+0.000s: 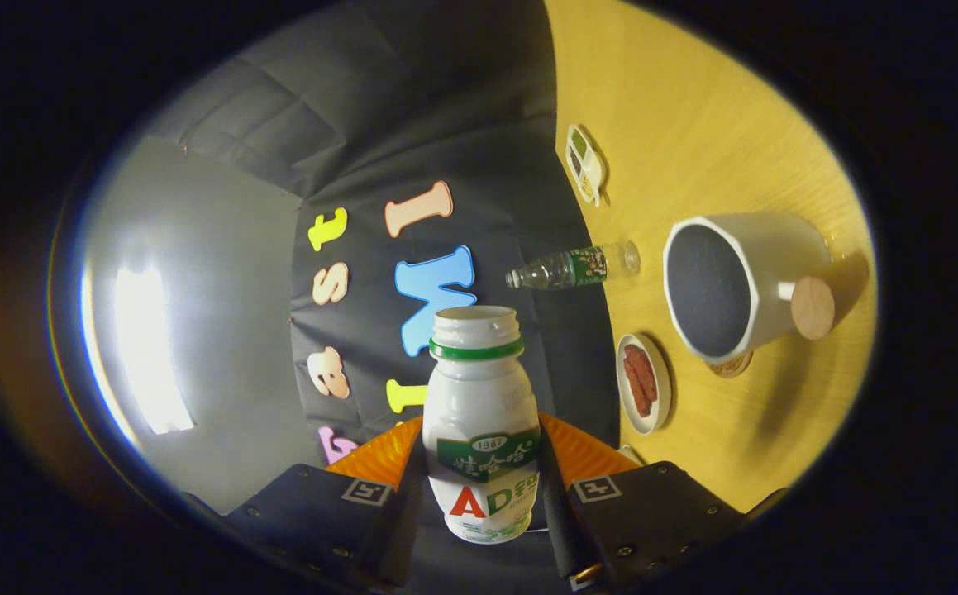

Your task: Take the bottle from table, then pour the juice into the cup, finally place the bottle on the coaster

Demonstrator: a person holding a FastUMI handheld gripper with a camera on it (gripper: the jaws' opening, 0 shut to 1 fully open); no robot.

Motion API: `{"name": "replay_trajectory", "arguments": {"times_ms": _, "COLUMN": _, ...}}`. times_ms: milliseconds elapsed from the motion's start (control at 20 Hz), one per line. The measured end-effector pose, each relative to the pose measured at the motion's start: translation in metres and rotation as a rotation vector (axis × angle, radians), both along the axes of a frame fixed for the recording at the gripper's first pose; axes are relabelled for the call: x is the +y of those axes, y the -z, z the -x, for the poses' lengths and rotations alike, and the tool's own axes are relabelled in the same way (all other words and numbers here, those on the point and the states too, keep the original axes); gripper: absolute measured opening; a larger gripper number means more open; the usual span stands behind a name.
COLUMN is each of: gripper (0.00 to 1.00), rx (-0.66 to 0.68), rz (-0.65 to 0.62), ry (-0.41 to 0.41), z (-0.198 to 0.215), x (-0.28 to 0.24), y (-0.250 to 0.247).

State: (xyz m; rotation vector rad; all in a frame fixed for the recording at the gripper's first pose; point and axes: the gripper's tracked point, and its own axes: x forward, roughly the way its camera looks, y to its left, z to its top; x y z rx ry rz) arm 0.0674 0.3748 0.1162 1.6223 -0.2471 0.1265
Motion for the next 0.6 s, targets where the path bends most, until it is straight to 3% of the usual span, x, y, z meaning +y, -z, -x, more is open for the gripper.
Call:
{"name": "replay_trajectory", "arguments": {"times_ms": 400, "gripper": 0.65, "rx": 0.197, "rz": 0.547, "ry": 0.075, "z": -0.016, "x": -0.004, "y": 0.022}}
{"name": "replay_trajectory", "arguments": {"times_ms": 600, "gripper": 0.65, "rx": 0.253, "rz": 0.731, "ry": 0.09, "z": -0.023, "x": -0.001, "y": 0.025}}
